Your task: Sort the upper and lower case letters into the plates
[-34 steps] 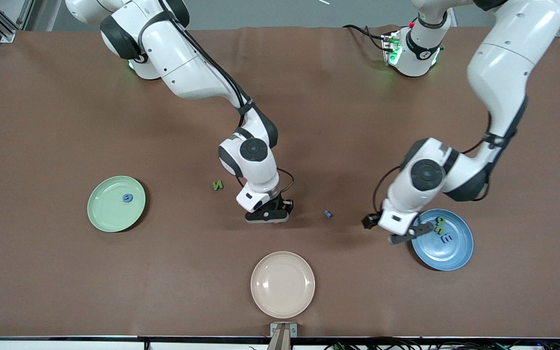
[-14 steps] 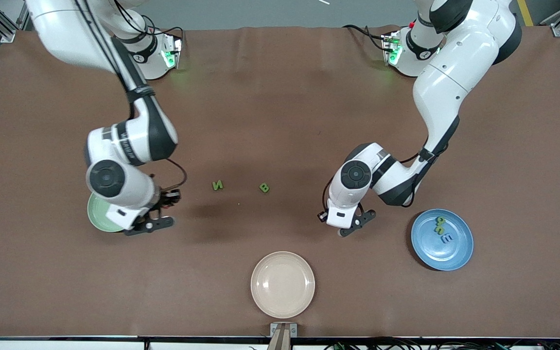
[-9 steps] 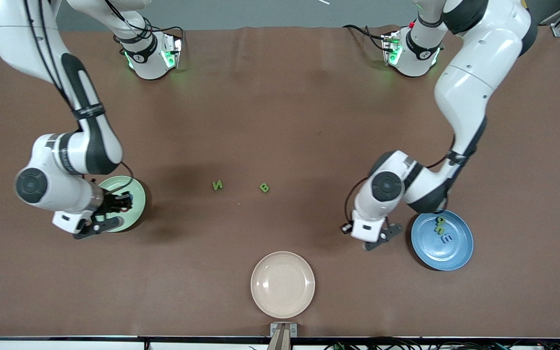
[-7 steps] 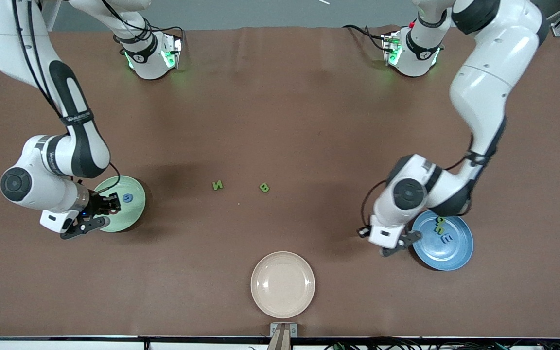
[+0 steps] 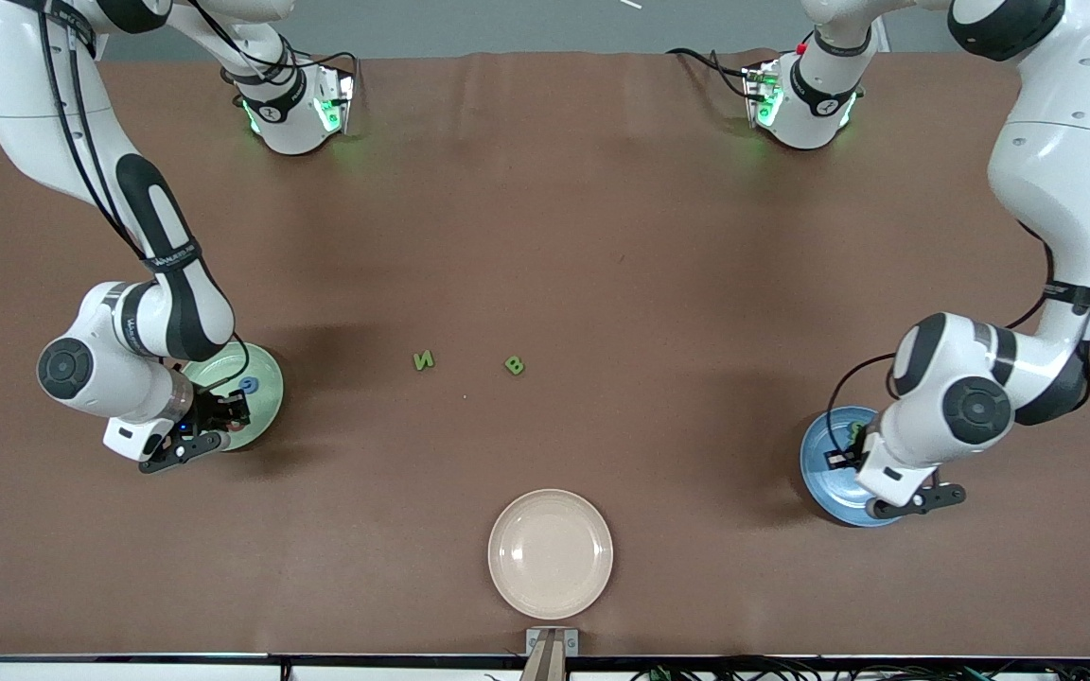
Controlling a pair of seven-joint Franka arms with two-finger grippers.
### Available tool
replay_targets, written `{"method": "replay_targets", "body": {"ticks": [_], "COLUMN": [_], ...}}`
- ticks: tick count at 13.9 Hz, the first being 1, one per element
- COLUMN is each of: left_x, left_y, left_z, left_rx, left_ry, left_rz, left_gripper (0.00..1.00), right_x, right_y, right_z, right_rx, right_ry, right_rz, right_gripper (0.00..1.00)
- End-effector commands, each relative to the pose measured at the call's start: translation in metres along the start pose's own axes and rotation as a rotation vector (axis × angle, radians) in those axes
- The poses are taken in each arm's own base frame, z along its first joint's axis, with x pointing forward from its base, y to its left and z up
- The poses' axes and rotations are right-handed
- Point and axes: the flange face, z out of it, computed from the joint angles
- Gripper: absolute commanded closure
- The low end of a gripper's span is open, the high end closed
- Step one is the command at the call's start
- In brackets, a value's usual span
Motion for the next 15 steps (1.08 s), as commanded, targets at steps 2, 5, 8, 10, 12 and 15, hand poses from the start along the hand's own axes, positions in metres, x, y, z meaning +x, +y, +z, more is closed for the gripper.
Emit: {"method": "replay_targets", "body": {"ticks": [2, 5, 8, 10, 12, 15], "left_x": [-0.005, 0.002, 0.005, -0.009, -0.026, -0.056], "left_y": [-0.002, -0.005, -0.034, -0.028, -0.027, -0.026], "left_z": [0.002, -0.051, -0.136, -0.191, -0.24, -0.3], "left_rx": [0.017, 0.025, 0.063, 0.072, 0.099, 0.111], "left_ry": [-0.011, 0.064, 0.14, 0.151, 0.139, 0.088], "left_rz": [0.036, 0.063, 0.02, 0.01, 0.002, 0.122], "left_gripper": [0.0, 0.0, 0.0, 0.0, 0.0, 0.0], "right_x": [0.002, 0.007, 0.016, 0.024, 0.031, 0.035], "right_y": [0.0, -0.012, -0.055, -0.111, -0.181, -0.273], "right_z": [-0.002, -0.023, -0.074, -0.089, -0.083, -0.071], "right_rx": [0.016, 0.017, 0.034, 0.04, 0.025, 0.013], "right_ry": [0.013, 0.018, -0.015, -0.059, -0.087, -0.068], "right_rz": [0.01, 0.008, 0.106, 0.218, 0.389, 0.327], "right_gripper": [0.66, 0.0, 0.0, 0.0, 0.0, 0.0]}}
